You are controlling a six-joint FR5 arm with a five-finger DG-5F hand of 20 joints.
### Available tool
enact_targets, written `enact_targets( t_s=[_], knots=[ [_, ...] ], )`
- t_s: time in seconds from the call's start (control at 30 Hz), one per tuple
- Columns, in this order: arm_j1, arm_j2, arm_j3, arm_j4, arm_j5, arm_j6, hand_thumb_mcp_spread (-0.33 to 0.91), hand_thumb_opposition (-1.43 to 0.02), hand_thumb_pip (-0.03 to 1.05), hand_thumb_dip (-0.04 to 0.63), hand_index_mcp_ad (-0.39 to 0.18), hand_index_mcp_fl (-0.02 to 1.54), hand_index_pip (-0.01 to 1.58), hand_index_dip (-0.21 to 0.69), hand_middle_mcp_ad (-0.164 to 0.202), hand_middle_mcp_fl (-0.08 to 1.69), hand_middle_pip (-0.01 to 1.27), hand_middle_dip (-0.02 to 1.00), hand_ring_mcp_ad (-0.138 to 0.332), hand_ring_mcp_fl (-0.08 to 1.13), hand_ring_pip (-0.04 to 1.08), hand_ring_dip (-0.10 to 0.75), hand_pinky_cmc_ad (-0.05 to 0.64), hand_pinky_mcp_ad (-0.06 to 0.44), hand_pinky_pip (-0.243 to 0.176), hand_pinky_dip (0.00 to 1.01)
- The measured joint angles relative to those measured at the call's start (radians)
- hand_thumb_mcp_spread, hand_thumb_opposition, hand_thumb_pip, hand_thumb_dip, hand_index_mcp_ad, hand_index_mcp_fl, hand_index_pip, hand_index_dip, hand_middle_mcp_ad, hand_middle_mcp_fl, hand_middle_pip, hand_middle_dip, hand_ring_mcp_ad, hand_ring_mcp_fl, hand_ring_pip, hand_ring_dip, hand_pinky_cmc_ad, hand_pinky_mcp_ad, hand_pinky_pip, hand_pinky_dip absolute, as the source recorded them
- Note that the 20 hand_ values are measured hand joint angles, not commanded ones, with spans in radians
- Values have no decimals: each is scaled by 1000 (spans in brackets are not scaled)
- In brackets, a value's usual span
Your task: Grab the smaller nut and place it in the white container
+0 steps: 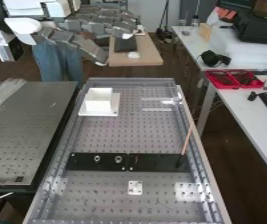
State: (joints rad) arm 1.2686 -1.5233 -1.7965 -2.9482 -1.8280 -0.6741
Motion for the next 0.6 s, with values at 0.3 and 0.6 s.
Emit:
enact_targets(
  t_s=[0.3, 0.6],
  knots=[
    [-2, -2, 0, -14, 8, 3, 180, -778, 621, 161, -155, 105, 101, 197, 54, 23, 131, 218, 138, 0, 80, 87, 379, 314, -105, 632],
    [-5, -1, 1, -9, 11, 4, 180, -778, 620, 161, -155, 105, 98, 195, 51, 23, 131, 218, 138, 0, 80, 86, 379, 314, -105, 632]
  ],
)
